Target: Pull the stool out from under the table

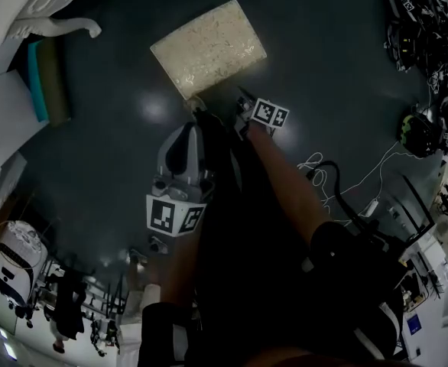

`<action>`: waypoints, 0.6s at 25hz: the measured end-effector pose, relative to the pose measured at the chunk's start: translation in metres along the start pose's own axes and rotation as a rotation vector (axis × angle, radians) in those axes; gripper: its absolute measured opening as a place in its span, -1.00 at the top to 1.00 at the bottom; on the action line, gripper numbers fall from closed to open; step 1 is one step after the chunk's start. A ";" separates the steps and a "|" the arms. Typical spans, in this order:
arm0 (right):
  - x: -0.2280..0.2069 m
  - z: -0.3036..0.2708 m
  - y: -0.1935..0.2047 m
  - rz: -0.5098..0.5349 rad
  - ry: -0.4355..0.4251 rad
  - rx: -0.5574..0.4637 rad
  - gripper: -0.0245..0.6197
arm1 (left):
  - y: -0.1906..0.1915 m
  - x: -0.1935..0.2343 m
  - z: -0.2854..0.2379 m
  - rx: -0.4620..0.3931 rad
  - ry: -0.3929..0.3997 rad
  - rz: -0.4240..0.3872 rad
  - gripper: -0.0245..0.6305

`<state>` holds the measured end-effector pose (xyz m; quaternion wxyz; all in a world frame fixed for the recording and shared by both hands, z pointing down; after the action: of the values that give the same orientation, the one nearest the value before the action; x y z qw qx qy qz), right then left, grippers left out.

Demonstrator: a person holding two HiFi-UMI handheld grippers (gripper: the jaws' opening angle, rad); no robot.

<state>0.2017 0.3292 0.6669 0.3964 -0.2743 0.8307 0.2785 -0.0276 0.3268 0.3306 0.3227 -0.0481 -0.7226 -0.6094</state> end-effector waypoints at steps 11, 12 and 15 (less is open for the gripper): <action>0.122 0.021 -0.055 0.191 0.131 0.128 0.93 | -0.074 0.001 -0.004 0.085 -0.056 -0.069 0.91; 0.132 0.024 -0.055 0.221 0.152 0.140 0.93 | -0.079 0.004 -0.003 0.107 -0.060 -0.089 0.91; 0.161 0.034 -0.059 0.281 0.193 0.153 0.93 | -0.095 0.013 -0.002 0.147 -0.060 -0.111 0.91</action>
<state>0.1726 0.2737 0.5042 0.2918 -0.1501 0.9137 0.2397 -0.0813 0.2967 0.2569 0.2691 -0.0022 -0.7764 -0.5698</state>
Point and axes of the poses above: the fingertips, and each gripper's own axes: z backward along the fingers, x to its left, y out of its underside, the point moved 10 cm from there along z, backward along the fingers, and after that the axes turned 8 degrees about -x, right-handed, at the moved point
